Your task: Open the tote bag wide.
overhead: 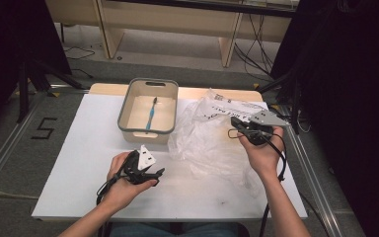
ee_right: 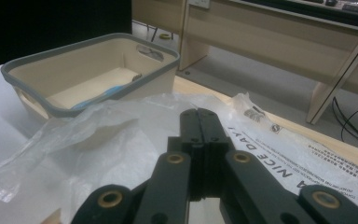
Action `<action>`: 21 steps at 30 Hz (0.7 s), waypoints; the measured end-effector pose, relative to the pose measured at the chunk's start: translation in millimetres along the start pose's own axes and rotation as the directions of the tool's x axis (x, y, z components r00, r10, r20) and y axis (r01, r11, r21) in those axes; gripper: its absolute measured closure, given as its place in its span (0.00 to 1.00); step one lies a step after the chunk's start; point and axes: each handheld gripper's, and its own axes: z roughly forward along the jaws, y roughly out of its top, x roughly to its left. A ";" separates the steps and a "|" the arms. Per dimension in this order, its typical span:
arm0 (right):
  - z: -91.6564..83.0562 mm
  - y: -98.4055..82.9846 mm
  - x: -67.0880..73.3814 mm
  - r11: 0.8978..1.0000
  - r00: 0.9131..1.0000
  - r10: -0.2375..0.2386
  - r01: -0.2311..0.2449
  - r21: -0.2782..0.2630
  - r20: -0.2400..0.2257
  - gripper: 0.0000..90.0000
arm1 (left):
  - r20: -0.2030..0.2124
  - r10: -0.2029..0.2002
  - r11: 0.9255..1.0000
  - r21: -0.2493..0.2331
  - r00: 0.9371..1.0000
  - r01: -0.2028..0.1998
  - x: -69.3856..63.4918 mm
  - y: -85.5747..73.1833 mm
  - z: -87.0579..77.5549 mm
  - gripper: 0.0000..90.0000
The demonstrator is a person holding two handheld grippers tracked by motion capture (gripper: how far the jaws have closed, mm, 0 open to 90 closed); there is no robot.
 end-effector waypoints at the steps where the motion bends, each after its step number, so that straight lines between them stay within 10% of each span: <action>1: -0.1 0.4 0.3 1.000 1.000 0.001 -0.001 -0.003 0.000 1.00 | 0.000 0.001 1.000 0.001 1.000 -0.001 0.1 0.0 0.0 0.39; 21: 0.8 0.7 0.8 1.000 1.000 0.009 -0.009 -0.016 0.012 1.00 | -0.001 -0.017 1.000 -0.002 1.000 0.017 7.4 -4.2 -1.7 0.38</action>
